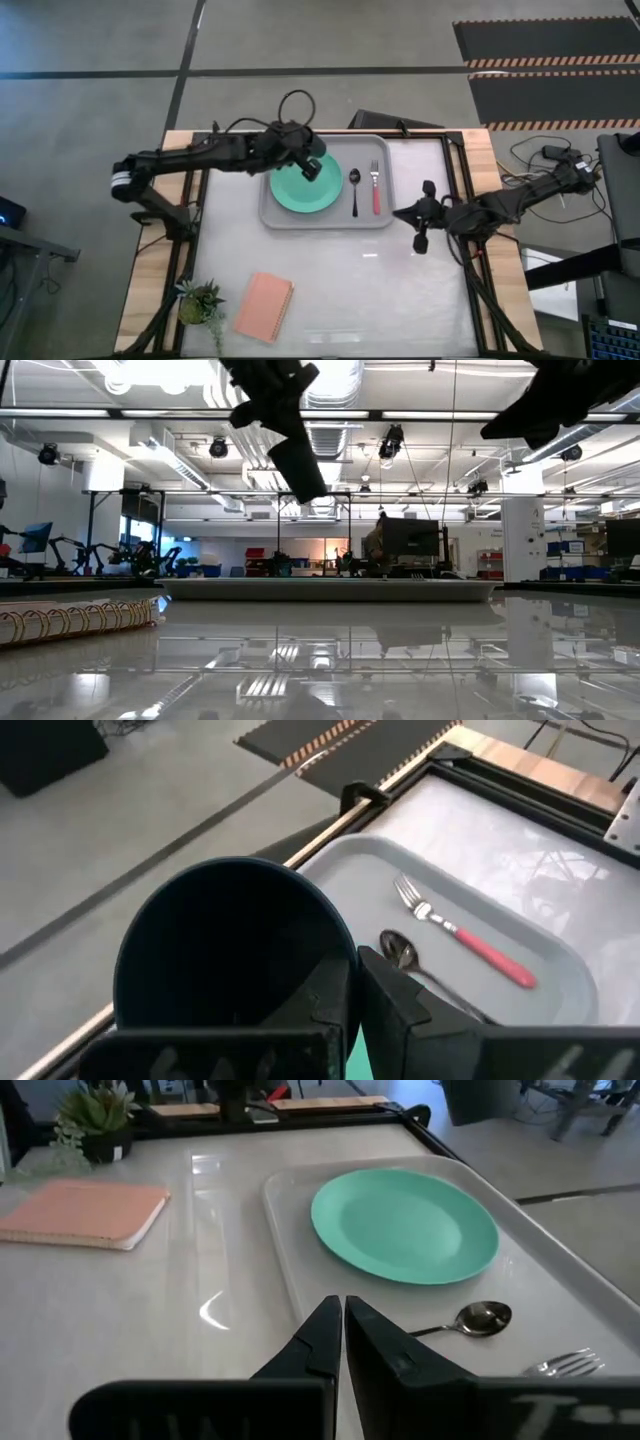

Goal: Pick and place plate/cup/fork/spoon on tray
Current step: Put the black cup to the right of the green plate on the gray food tray

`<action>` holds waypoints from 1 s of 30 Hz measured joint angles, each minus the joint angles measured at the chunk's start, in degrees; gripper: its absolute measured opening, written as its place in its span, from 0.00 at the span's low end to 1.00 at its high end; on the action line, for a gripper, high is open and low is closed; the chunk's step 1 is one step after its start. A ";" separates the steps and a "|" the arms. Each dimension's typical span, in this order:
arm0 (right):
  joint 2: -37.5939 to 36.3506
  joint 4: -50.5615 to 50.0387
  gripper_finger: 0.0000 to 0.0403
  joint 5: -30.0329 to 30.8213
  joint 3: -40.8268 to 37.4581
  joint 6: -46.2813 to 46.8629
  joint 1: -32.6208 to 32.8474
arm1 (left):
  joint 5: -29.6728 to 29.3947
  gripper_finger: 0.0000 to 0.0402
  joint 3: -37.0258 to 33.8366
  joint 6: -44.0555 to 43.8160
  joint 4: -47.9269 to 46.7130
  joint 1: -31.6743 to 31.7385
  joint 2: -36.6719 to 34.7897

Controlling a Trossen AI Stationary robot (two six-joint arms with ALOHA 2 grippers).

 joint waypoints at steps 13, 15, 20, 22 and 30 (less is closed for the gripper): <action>-5.10 0.05 0.02 -0.02 -1.16 -0.46 0.00 | 5.83 0.00 3.99 5.30 14.95 0.17 10.45; -4.99 0.08 0.02 -0.02 -1.16 -0.87 0.00 | 5.79 0.00 5.49 5.77 15.27 0.39 12.03; -5.02 0.07 0.02 0.00 -1.16 -2.09 -0.01 | 5.73 0.00 7.66 7.01 15.26 1.24 15.55; -5.02 0.08 0.02 0.00 -1.16 -2.52 -0.02 | 5.72 0.00 8.13 7.04 15.84 1.68 17.02; -5.02 0.25 0.02 0.00 -1.16 -2.86 -0.02 | 5.69 0.00 7.86 7.04 17.28 3.96 22.90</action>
